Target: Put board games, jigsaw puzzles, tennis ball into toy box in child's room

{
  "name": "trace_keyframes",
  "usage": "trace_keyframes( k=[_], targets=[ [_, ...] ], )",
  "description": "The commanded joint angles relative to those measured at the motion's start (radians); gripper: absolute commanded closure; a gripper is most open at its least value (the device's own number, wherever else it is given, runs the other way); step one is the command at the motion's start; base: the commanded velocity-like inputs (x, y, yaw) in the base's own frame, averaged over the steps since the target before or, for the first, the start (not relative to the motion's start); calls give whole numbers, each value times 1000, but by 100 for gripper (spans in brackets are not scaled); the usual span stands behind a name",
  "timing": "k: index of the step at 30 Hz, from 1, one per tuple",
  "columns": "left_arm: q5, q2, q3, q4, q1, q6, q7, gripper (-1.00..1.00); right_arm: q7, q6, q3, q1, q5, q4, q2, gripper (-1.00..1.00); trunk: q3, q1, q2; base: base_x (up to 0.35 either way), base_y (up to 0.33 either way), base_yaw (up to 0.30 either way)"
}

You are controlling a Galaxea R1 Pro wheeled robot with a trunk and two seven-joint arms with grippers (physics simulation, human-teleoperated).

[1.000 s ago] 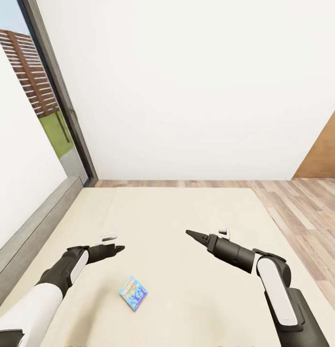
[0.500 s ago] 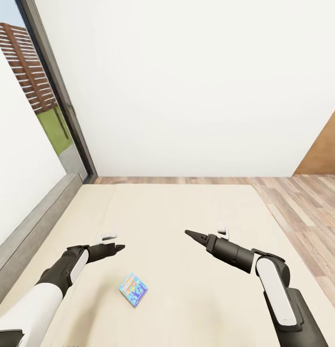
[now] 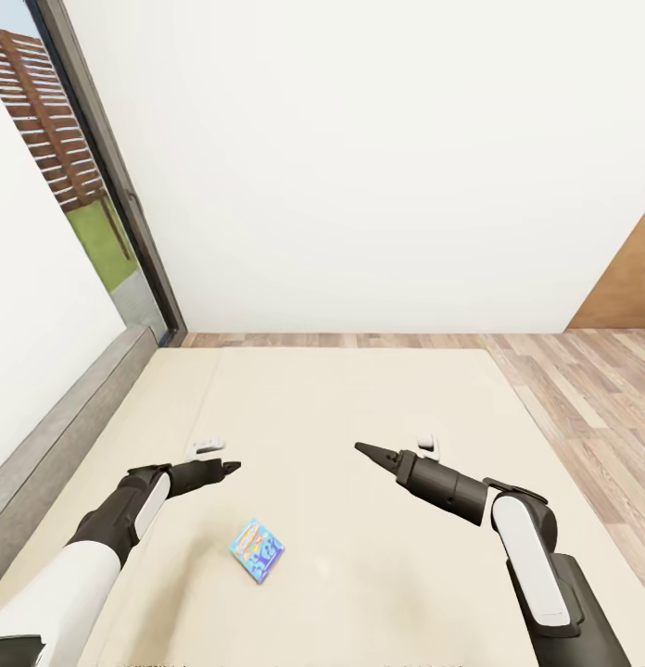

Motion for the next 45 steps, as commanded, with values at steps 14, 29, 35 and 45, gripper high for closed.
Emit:
trace_keyframes(
  k=[14,29,35,45],
  targets=[
    [6,-1,5,-4,-1,9,-1,-100,8,5,-4,-1,9,0,-6,-100,-25,0,-2,0,0,0],
    [6,-4,4,-5,-1,9,0,-100,9,5,-9,-1,9,0,-10,-100,-49,0,-2,0,0,0],
    [7,-4,6,-5,-1,10,-2,-100,10,5,-10,-1,5,0,-11,-100,-59,0,-2,0,0,0],
    [7,-1,7,-5,-1,10,-28,-100,11,6,-9,-1,1,1,-10,-100,-76,0,-2,0,0,0]
  ],
)
